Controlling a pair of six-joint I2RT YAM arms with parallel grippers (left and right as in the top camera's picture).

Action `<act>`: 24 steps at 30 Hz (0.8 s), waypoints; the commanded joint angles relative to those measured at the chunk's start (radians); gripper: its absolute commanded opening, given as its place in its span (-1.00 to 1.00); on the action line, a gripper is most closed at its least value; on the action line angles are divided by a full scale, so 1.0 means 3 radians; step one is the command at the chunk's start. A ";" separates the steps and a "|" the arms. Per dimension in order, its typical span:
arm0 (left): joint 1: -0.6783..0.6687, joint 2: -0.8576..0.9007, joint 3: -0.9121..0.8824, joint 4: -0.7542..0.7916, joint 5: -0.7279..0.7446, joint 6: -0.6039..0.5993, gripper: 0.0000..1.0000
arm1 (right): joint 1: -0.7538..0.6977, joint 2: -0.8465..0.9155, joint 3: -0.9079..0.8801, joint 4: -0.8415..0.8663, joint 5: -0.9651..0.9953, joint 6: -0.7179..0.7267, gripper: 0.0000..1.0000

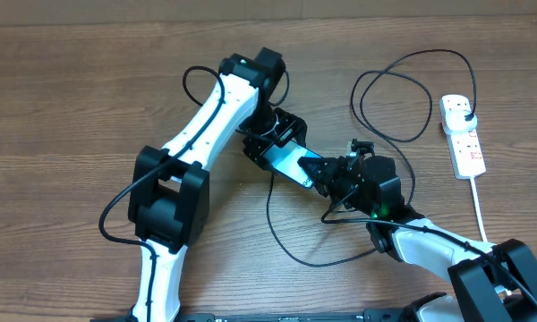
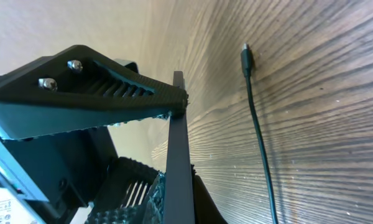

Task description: Plug charger to phone and switch on socket

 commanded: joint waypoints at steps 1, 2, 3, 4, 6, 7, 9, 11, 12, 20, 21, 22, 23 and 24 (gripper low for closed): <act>0.0121 -0.0027 0.0036 -0.0011 -0.0024 0.0465 0.60 | -0.0099 -0.0069 0.0075 0.0123 -0.0070 0.0161 -0.92; 0.0134 -0.0027 0.0036 -0.0009 -0.0008 0.0465 0.60 | -0.0099 -0.0069 0.0075 0.0123 -0.0070 0.0165 -0.92; 0.0145 -0.0027 0.0036 0.0000 0.0018 0.0465 0.61 | -0.0099 -0.0069 0.0075 0.0123 -0.0064 0.0165 -0.92; 0.0156 -0.0027 0.0036 0.0010 0.0056 0.0465 0.61 | -0.0099 -0.0069 0.0075 0.0123 -0.0060 0.0167 -0.92; 0.0184 -0.0027 0.0036 0.0025 0.0080 0.0467 0.61 | -0.0120 -0.0069 0.0075 0.0123 -0.0062 0.0168 -0.92; 0.0198 -0.0027 0.0036 0.0024 0.0080 0.0483 0.63 | -0.0136 -0.0070 0.0075 0.0123 -0.0062 0.0178 -0.92; 0.0239 -0.0027 0.0036 0.0037 0.0085 0.0720 0.72 | -0.0175 -0.0075 0.0075 0.0122 -0.0065 0.0178 -0.92; 0.0271 -0.0027 0.0036 0.0099 0.0086 0.1006 0.74 | -0.0223 -0.0081 0.0075 0.0121 -0.0076 0.0178 -0.92; 0.0284 -0.0027 0.0036 0.0132 0.0084 0.1102 0.74 | -0.0240 -0.0081 0.0075 0.0118 -0.0075 0.0177 -0.92; 0.0294 -0.0050 0.0037 0.0373 0.0061 0.1624 0.72 | -0.0449 -0.0093 0.0075 0.0046 -0.0168 0.0175 -0.92; 0.0294 -0.0075 0.0036 0.0387 0.0061 0.1677 0.72 | -0.0476 -0.0112 0.0075 0.0046 -0.0209 0.0174 -0.92; 0.0294 -0.0104 0.0036 0.0406 0.0075 0.1737 0.72 | -0.0498 -0.0134 0.0075 0.0046 -0.0240 0.0174 -0.92; 0.0294 -0.0137 0.0037 0.0431 0.0100 0.1812 0.72 | -0.0519 -0.0156 0.0075 0.0046 -0.0263 0.0175 -0.92; 0.0294 -0.0182 0.0037 0.0445 0.0128 0.1877 0.73 | -0.0540 -0.0187 0.0075 0.0046 -0.0277 0.0175 -0.92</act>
